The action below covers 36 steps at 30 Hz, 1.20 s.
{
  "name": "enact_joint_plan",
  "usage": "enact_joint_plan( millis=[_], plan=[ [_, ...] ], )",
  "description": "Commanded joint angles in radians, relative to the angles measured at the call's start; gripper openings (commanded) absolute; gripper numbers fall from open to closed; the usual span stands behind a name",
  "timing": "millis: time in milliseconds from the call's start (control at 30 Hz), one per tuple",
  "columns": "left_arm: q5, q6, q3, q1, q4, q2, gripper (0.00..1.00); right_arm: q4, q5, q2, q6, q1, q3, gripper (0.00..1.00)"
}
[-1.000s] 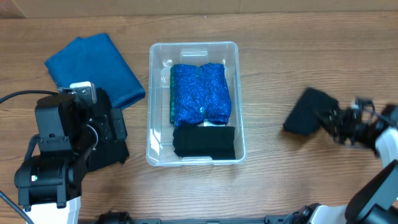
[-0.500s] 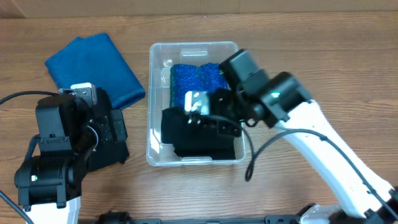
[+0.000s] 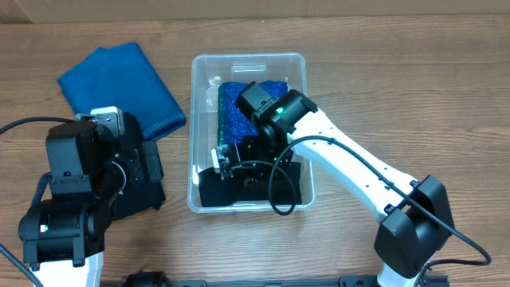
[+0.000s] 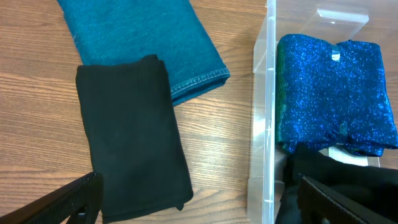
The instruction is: Pack container
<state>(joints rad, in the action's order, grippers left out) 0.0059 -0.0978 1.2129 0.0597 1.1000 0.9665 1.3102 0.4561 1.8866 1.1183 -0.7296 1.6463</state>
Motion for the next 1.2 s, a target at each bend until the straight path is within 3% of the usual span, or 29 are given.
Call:
enact_joint_plan(
  millis=[0, 133, 167, 233, 333, 500, 533, 567, 600, 633, 800, 967, 1167],
  plan=[
    [-0.006, 0.008, 0.018, 0.005, 0.000, -0.005, 1.00, -0.030, 0.002, 0.016, -0.018, -0.006, -0.005, 1.00],
    [-0.005, 0.008, 0.018, 0.005, 0.000, -0.005, 1.00, -0.185, -0.302, 0.013, -0.381, 0.013, 0.023, 1.00],
    [-0.006, 0.008, 0.018, 0.005, 0.000, -0.005, 1.00, -0.228, -0.457, 0.003, -0.526, 0.015, 0.050, 1.00],
    [-0.005, 0.008, 0.018, 0.005, 0.001, -0.005, 1.00, -0.226, -0.526, -0.027, -0.631, 0.015, 0.088, 1.00],
    [-0.006, 0.008, 0.019, 0.005, 0.004, -0.005, 1.00, -0.123, -0.491, -0.142, -0.877, 0.011, 0.111, 1.00],
    [-0.006, 0.008, 0.018, 0.005, 0.003, -0.005, 1.00, 0.080, -0.012, -0.228, -0.883, 0.011, 0.102, 1.00],
    [-0.006, 0.008, 0.018, 0.005, 0.003, -0.004, 1.00, 0.090, 0.017, -0.226, -0.876, 0.011, 0.078, 0.89],
    [-0.006, 0.008, 0.018, 0.005, 0.003, -0.005, 1.00, 0.078, 0.017, -0.224, -0.884, 0.011, 0.052, 0.41],
    [-0.006, 0.008, 0.018, 0.005, 0.003, -0.005, 1.00, 0.053, 0.017, -0.222, -0.890, 0.011, 0.018, 0.09],
    [-0.006, 0.008, 0.019, 0.005, 0.003, -0.005, 1.00, 0.014, 0.017, -0.222, -0.912, 0.011, -0.024, 0.04],
    [-0.006, 0.008, 0.019, 0.005, 0.003, -0.005, 1.00, -0.106, 0.021, -0.159, -0.909, -0.048, -0.165, 0.04],
    [-0.005, 0.007, 0.018, 0.005, 0.004, -0.005, 1.00, -0.185, 0.011, -0.026, -0.896, -0.124, -0.168, 0.04],
    [0.002, 0.005, 0.018, 0.005, 0.006, -0.005, 1.00, -0.406, -0.228, 0.080, -0.962, -0.074, -0.168, 0.06]
  ],
)
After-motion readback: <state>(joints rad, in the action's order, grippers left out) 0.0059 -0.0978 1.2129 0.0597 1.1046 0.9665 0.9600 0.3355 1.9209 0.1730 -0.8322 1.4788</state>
